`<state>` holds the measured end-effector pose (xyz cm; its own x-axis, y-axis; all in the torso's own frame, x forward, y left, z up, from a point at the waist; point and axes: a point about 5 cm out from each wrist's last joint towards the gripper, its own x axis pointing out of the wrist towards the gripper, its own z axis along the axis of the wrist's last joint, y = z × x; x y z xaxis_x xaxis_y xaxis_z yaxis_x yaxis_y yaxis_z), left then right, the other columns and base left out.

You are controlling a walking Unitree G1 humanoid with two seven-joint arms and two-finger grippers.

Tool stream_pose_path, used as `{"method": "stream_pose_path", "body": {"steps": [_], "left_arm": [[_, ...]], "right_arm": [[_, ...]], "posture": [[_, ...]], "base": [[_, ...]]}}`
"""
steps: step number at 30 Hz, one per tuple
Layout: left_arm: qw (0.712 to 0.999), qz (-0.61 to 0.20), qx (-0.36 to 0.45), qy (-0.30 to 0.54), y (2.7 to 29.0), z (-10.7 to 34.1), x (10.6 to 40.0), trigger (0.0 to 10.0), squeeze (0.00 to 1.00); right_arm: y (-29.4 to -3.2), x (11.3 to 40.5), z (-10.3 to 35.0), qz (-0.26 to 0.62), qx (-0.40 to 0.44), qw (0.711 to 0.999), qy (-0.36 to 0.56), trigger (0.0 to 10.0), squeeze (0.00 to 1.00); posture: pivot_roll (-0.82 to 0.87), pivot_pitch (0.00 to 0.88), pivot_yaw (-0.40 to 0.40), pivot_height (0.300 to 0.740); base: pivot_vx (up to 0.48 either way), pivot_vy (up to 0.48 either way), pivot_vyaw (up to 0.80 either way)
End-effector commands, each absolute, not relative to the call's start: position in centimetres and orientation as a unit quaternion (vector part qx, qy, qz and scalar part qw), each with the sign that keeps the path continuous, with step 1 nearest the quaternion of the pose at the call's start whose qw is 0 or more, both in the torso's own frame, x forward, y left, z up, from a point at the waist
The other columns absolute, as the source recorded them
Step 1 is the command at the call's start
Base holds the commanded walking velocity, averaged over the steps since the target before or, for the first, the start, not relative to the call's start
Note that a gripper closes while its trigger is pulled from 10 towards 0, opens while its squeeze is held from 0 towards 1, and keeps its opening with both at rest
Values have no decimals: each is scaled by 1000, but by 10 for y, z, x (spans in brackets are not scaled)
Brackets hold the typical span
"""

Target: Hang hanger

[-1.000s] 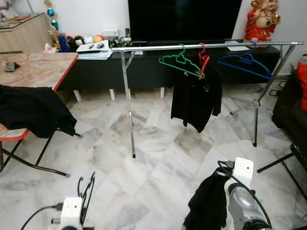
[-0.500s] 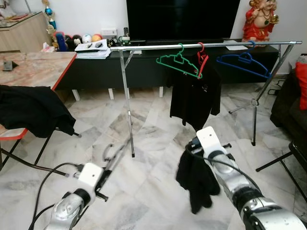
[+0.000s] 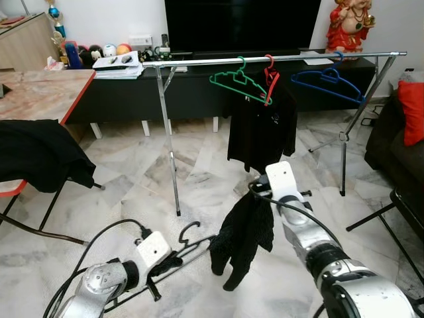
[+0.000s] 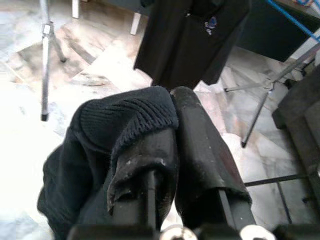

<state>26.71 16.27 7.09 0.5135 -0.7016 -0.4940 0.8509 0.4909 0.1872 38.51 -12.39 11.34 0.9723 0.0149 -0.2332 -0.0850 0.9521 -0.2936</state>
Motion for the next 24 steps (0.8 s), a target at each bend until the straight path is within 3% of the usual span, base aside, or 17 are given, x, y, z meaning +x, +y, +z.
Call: {"method": "stream_pose_path", "body": {"steps": [1, 12, 18, 24], "left_arm": [[829, -486, 206, 186, 157, 74, 263, 10000, 0], [791, -556, 173, 190, 131, 90, 252, 10000, 0], [804, -554, 136, 169, 119, 96, 252, 10000, 0], [842, -506, 114, 148, 109, 96, 262, 10000, 0]], "right_arm": [[-118, 390, 124, 23, -147, 983, 104, 10000, 0], [-100, 391, 126, 16, -132, 984, 119, 10000, 0], [-101, 390, 124, -4, -105, 985, 134, 10000, 0], [-98, 388, 121, -19, -76, 987, 144, 10000, 0]], "posture": [[101, 39, -19, 740], [112, 53, -14, 740], [111, 51, -12, 740], [106, 46, -12, 740]], "base": [[0, 0, 0], [0, 0, 0], [0, 0, 0], [0, 0, 0]]}}
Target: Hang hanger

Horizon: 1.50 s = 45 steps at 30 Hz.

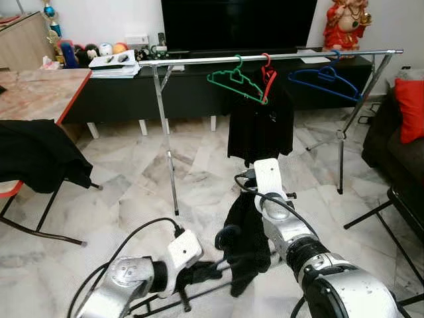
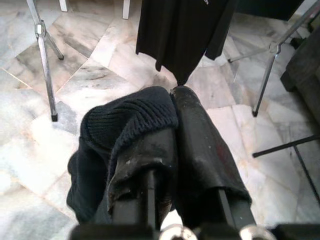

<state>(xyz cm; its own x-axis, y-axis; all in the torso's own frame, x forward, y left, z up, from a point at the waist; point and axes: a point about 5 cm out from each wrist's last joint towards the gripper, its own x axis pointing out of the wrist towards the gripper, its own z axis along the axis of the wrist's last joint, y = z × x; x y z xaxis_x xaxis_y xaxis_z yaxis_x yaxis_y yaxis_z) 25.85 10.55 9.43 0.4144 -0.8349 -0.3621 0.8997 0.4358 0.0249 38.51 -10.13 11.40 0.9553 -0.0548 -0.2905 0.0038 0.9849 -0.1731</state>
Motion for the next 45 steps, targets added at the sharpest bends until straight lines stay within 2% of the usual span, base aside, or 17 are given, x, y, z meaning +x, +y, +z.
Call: {"method": "stream_pose_path", "body": {"steps": [1, 13, 17, 23, 34, 45], "left_arm": [[850, -494, 116, 144, 109, 96, 264, 10000, 0], [911, -374, 124, 124, 113, 97, 284, 10000, 0], [919, -354, 128, 121, 117, 98, 287, 10000, 0], [918, -353, 131, 127, 119, 96, 287, 10000, 0], [898, -386, 143, 152, 114, 87, 279, 10000, 0], [918, -348, 134, 135, 110, 90, 287, 10000, 0]], "right_arm": [[-98, 388, 121, -21, -70, 987, 145, 10000, 0], [-102, 389, 123, -30, -34, 988, 149, 10000, 0], [-101, 390, 123, -27, -31, 988, 149, 10000, 0], [-102, 390, 125, -24, -28, 989, 146, 10000, 0], [-107, 392, 128, -35, -7, 989, 145, 10000, 0], [-96, 389, 123, -18, 5, 988, 156, 10000, 0]], "posture": [[105, 49, -11, 740], [107, 60, -26, 740], [105, 59, -27, 740], [103, 59, -29, 740], [105, 59, -37, 740], [104, 57, -44, 740]], "base": [[0, 0, 0], [0, 0, 0], [0, 0, 0], [0, 0, 0], [0, 0, 0], [0, 0, 0]]}}
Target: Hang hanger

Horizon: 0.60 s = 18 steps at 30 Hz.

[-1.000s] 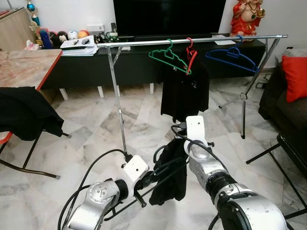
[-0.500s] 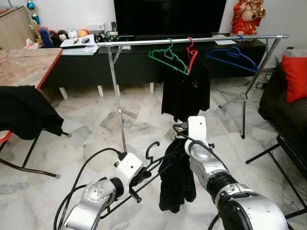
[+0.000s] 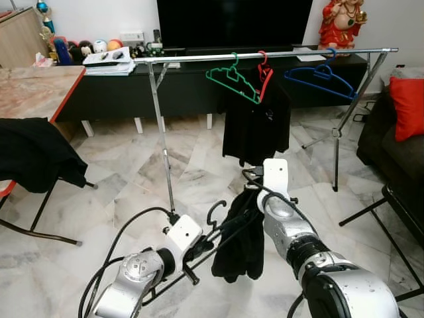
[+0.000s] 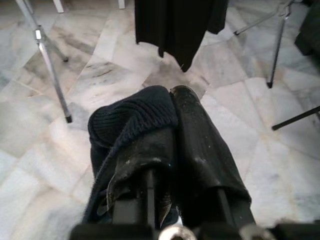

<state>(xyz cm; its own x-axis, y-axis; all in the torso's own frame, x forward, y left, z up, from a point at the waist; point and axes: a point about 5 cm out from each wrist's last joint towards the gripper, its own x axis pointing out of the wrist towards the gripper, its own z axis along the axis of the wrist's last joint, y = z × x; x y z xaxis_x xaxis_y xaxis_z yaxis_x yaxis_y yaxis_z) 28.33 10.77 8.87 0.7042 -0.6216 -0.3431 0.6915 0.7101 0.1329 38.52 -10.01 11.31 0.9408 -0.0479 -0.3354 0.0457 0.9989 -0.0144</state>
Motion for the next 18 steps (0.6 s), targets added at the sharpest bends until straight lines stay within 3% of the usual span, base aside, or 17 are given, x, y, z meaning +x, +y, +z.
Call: {"method": "stream_pose_path", "body": {"steps": [1, 9, 18], "left_arm": [[921, -340, 134, 135, 111, 90, 288, 10000, 0], [932, -304, 137, 141, 114, 90, 294, 10000, 0], [933, -270, 157, 176, 126, 82, 294, 10000, 0]], "right_arm": [[-93, 388, 121, -15, 10, 987, 159, 10000, 0], [-87, 385, 116, -13, 24, 986, 166, 10000, 0], [-107, 387, 119, -70, 25, 984, 163, 10000, 0]], "posture": [[105, 57, -44, 740], [104, 56, -43, 740], [106, 56, -43, 740]], "base": [[0, 0, 0], [0, 0, 0], [0, 0, 0]]}}
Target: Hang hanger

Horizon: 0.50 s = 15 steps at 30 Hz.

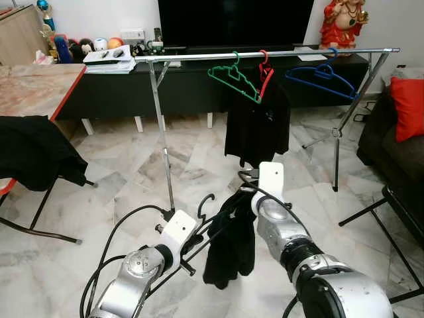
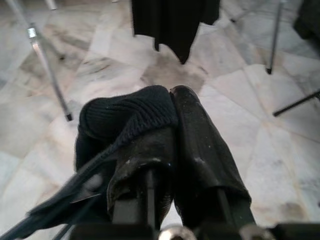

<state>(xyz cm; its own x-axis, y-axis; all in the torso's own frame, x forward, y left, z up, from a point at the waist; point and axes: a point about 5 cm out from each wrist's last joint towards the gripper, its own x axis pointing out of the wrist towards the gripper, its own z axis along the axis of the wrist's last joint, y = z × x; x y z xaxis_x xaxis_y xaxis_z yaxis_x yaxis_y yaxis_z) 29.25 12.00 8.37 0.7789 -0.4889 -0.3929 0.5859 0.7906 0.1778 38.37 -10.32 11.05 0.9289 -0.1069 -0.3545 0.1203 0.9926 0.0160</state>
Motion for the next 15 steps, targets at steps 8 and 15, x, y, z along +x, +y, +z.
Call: {"method": "stream_pose_path", "body": {"steps": [8, 15], "left_arm": [[938, -258, 153, 173, 127, 83, 297, 10000, 0], [908, -372, 125, 148, 100, 90, 281, 10000, 0]], "right_arm": [[-106, 387, 118, -66, 34, 984, 165, 10000, 0], [-83, 383, 113, -4, 35, 984, 176, 10000, 0]], "posture": [[105, 58, -45, 740], [112, 54, -50, 740]], "base": [[0, 0, 0], [0, 0, 0]]}}
